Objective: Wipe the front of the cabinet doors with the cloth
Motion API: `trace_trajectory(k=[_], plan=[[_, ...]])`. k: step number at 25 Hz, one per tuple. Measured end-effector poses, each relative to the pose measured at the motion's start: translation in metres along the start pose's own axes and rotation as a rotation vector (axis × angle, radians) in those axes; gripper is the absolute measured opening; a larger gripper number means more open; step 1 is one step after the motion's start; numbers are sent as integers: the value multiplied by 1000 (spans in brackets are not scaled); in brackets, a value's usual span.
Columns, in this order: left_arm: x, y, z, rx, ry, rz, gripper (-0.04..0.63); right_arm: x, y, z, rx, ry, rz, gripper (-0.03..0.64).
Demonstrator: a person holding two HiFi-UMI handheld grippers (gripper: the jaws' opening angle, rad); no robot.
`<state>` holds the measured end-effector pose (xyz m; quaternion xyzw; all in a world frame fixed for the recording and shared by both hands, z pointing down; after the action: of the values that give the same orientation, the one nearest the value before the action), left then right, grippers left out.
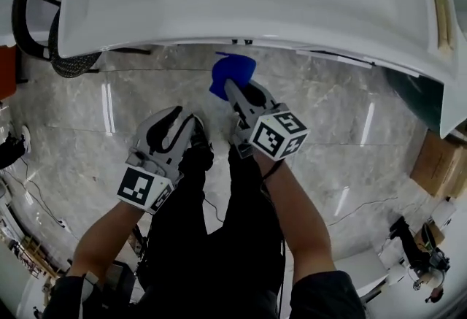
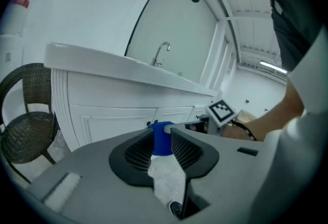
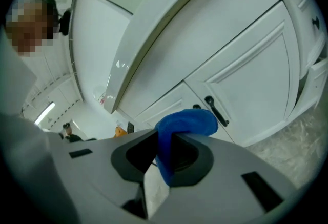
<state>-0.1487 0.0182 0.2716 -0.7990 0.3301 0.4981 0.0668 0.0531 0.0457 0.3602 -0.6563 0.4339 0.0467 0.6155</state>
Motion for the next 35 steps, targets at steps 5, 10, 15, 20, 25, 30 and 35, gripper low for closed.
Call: trace_trajectory(k=[5, 10, 15, 20, 25, 30, 35], plan=[[-1, 6, 9, -3, 1, -14, 104, 40, -31, -12, 33, -102, -129, 57], [-21, -7, -4, 51, 35, 46, 104, 55, -64, -3, 70, -92, -190, 57], [-35, -42, -33, 58, 62, 71, 104, 68, -96, 16, 103, -101, -166, 57], [-29, -79, -69, 1, 79, 14, 104, 78, -119, 38, 90, -90, -145, 58], [-25, -109, -92, -17, 75, 14, 104, 87, -141, 68, 79, -101, -150, 58], [-38, -125, -113, -16, 106, 10, 104, 101, -164, 98, 56, -97, -123, 58], [-45, -147, -125, -45, 133, 5, 104, 113, -182, 126, 19, -60, -90, 57]])
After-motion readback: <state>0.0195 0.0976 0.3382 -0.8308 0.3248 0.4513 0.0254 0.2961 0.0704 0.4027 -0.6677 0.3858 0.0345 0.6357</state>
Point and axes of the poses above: the fingertips, and each gripper's own axes: z backward along the fingers, y to its left, x out of its top, the point moved 8 cm from there along z, backward along the fingers, and after that the axes turned 10 degrees about x, right-handed, at the moved point
